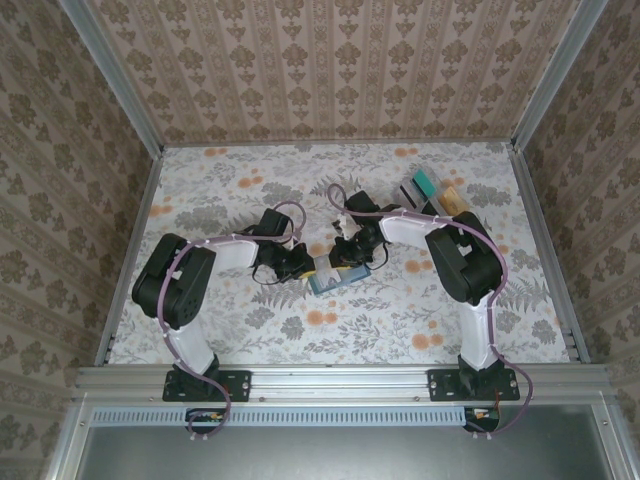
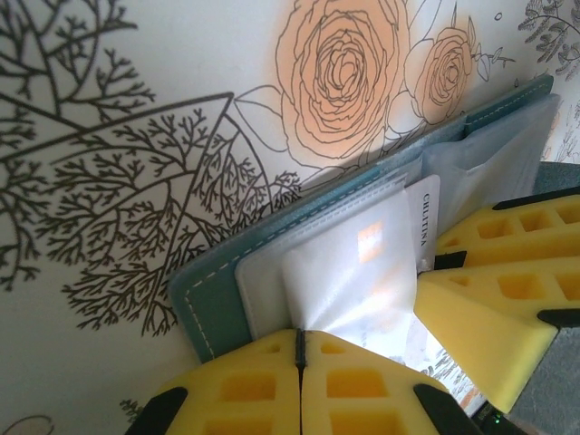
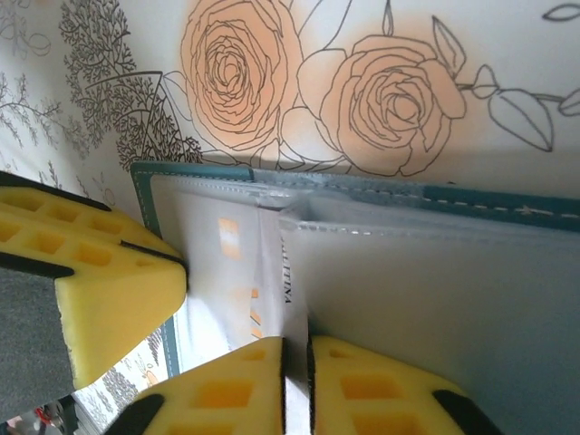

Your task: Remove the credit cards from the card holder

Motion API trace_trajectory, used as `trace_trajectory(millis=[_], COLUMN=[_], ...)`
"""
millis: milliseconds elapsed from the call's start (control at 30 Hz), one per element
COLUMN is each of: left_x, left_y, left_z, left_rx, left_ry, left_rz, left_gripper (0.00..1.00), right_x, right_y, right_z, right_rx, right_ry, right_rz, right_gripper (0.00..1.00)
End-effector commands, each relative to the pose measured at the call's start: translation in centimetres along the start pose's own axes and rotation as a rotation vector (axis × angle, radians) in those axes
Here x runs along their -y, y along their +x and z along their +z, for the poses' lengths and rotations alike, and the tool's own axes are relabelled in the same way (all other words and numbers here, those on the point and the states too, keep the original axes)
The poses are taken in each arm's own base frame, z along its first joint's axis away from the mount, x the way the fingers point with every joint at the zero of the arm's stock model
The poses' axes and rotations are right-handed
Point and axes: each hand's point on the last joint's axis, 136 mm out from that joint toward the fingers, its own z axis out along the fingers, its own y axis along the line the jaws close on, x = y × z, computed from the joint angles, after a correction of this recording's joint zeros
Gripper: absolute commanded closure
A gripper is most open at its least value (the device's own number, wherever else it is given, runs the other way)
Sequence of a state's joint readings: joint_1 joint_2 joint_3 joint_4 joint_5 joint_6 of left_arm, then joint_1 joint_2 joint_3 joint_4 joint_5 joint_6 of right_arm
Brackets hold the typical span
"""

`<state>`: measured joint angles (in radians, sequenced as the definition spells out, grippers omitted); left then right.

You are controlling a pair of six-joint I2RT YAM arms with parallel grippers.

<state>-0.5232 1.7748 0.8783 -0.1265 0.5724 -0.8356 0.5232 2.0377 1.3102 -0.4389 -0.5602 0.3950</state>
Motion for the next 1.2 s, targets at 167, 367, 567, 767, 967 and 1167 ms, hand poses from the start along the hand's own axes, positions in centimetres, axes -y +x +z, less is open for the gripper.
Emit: trace_trajectory(millis=[167,367,567,767,967,1167], left_x=[-3.4,-2.6,-0.8,1.2,4.4,9.5], left_y=[1.6,0.9,0.2,-0.6,-1.3,-1.4], left_z=[0.7,-0.2,-0.9,-2.3,-4.5,-7.2], left_rx=[-0.035,-0.011,0.002,0.036,0.091,0.141], left_ry=[-0.115,-0.097,-0.036,0.004,0.113,0.349], left_rz=[-0.026,-0.013,0.017,0.056,0.102,0.204], left_gripper=[0.91,0.84,0.84,0.82,0.68,0.42], right_x=[0.1,0.9,1.7,0.9,-0.8,-3.0], right_y=[-0.6,-0.7,-0.2,-0.8,-1.1,-1.1], right_z=[-1.5,-4.2,-4.8,-6.6,-9.0,-10.7], right_rx=[0.065,0.141,0.156,0.231,0.304,0.337], right_ry=[0.048,0.066,0.071,0.049,-0.028,-0.164], right_rz=[-0.007,0.014,0.024,0.017,0.008,0.006], right_gripper=[1.00,1.00,1.00,1.00,1.00,1.00])
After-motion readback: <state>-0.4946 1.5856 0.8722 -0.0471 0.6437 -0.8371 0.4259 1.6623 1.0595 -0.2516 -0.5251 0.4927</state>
